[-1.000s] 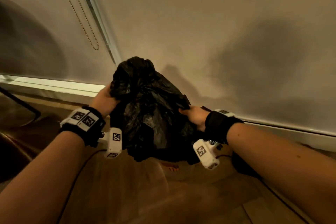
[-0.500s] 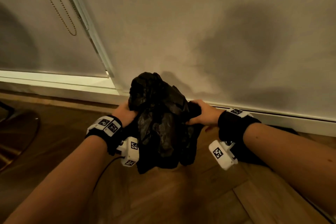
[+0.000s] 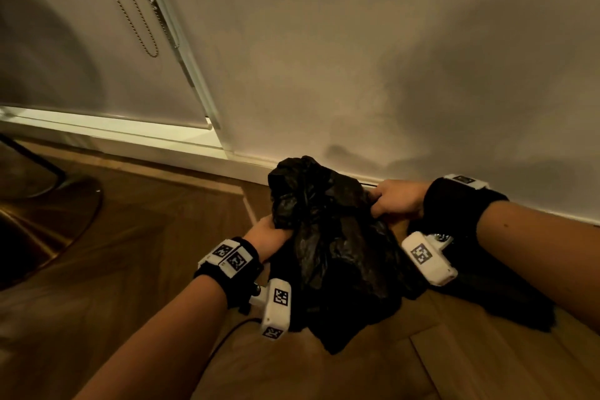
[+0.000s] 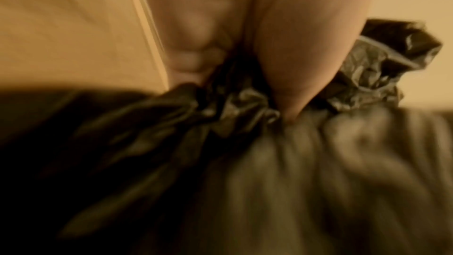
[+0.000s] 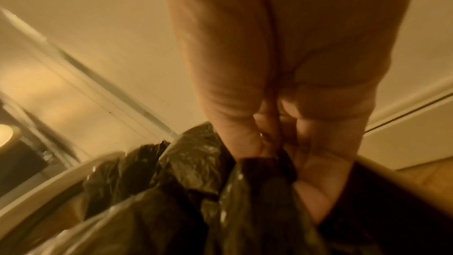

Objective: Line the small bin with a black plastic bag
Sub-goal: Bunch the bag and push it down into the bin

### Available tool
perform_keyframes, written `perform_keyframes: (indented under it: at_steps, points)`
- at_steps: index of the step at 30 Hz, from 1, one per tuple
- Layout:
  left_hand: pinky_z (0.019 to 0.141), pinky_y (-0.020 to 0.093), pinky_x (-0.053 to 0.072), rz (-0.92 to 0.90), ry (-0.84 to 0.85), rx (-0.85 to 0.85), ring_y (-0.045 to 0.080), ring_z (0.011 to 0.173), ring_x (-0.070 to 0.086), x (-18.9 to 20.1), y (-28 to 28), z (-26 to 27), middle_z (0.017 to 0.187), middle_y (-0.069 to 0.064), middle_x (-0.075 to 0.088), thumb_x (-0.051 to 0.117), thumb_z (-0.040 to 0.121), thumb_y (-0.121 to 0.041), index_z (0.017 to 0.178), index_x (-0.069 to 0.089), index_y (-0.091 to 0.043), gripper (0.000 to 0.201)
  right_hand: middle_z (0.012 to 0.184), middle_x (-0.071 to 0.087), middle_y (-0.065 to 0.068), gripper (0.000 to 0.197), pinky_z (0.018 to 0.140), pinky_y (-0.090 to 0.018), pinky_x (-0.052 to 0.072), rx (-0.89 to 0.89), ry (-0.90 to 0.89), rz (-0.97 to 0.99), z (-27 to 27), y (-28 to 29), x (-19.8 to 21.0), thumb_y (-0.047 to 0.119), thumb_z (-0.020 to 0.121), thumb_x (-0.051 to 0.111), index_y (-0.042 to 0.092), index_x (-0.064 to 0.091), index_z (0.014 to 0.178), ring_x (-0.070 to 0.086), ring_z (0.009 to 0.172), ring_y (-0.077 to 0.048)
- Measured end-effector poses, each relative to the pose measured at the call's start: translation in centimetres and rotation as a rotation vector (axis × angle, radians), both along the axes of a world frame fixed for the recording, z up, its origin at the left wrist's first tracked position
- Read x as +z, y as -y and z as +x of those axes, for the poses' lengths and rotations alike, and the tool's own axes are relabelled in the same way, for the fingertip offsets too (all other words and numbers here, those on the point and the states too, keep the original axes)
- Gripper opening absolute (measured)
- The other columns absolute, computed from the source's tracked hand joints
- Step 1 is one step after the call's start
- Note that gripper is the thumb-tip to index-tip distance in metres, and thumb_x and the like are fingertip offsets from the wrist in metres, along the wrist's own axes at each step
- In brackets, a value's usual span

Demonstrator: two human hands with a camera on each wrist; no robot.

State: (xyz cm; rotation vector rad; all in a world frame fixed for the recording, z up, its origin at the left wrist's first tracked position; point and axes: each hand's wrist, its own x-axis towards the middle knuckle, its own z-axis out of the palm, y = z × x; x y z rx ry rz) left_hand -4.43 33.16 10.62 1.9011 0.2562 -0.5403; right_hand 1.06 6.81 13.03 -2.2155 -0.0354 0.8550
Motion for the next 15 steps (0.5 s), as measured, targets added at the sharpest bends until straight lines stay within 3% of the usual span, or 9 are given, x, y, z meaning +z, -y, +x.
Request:
perform_keyframes:
  at_steps: [3, 6, 9, 12, 13, 15]
  points:
    - [0.097, 0.045, 0.048, 0.021, 0.07, 0.024, 0.027, 0.102, 0.065, 2.1, 0.7, -0.3, 0.103, 0.006, 0.071, 0.072, 0.081, -0.019, 0.107, 0.067, -0.015, 0.027, 0.072, 0.056, -0.008, 0.033, 0.042, -0.022, 0.045, -0.052, 0.003, 0.11, 0.5, 1.2, 0.1, -0.014, 0.081, 0.054, 0.016, 0.053, 0.094, 0.056, 0.05, -0.016]
    - [0.094, 0.039, 0.048, 0.127, 0.202, 0.081, 0.023, 0.099, 0.064, 5.1, -1.2, 0.5, 0.097, 0.002, 0.069, 0.071, 0.081, -0.017, 0.109, 0.066, -0.013, 0.028, 0.077, 0.053, -0.011, 0.029, 0.045, -0.026, 0.047, 0.023, 0.033, 0.1, 1.0, -0.2, 0.5, -0.012, 0.08, 0.056, 0.016, 0.051, 0.086, 0.05, 0.06, -0.02]
    - [0.091, 0.035, 0.047, 0.329, 0.292, 0.031, 0.022, 0.099, 0.063, 7.6, -2.7, 0.5, 0.105, 0.003, 0.069, 0.072, 0.078, -0.026, 0.111, 0.065, -0.015, 0.035, 0.098, 0.066, -0.017, 0.027, 0.071, -0.04, 0.054, 0.215, -0.014, -0.022, 1.6, -3.4, -0.6, -0.006, 0.081, 0.058, 0.002, 0.061, 0.106, 0.063, 0.084, -0.028]
    - [0.082, 0.028, 0.041, 0.405, 0.323, 0.006, 0.018, 0.094, 0.059, 8.0, -2.9, 0.1, 0.1, 0.001, 0.066, 0.069, 0.083, -0.017, 0.106, 0.062, -0.017, 0.024, 0.102, 0.068, -0.01, 0.022, 0.08, -0.04, 0.054, 0.325, -0.031, -0.141, 2.3, -6.2, -2.7, 0.016, 0.088, 0.06, 0.005, 0.065, 0.106, 0.066, 0.093, -0.027]
    - [0.08, 0.026, 0.039, 0.404, 0.33, -0.004, 0.016, 0.092, 0.058, 8.1, -2.6, -0.1, 0.097, 0.0, 0.064, 0.069, 0.083, -0.016, 0.104, 0.06, -0.019, 0.023, 0.099, 0.068, -0.005, 0.022, 0.078, -0.036, 0.054, 0.327, 0.016, -0.173, 2.0, -6.4, -2.8, 0.021, 0.087, 0.062, 0.011, 0.068, 0.105, 0.066, 0.089, -0.024]
    - [0.08, 0.025, 0.039, 0.401, 0.322, -0.021, 0.015, 0.091, 0.058, 7.7, -2.1, -0.1, 0.096, -0.001, 0.064, 0.071, 0.081, -0.014, 0.103, 0.06, -0.019, 0.025, 0.082, 0.067, 0.008, 0.017, 0.06, -0.027, 0.052, 0.267, 0.07, -0.179, 1.3, -5.8, -3.0, 0.026, 0.081, 0.068, 0.029, 0.068, 0.098, 0.065, 0.07, -0.016]
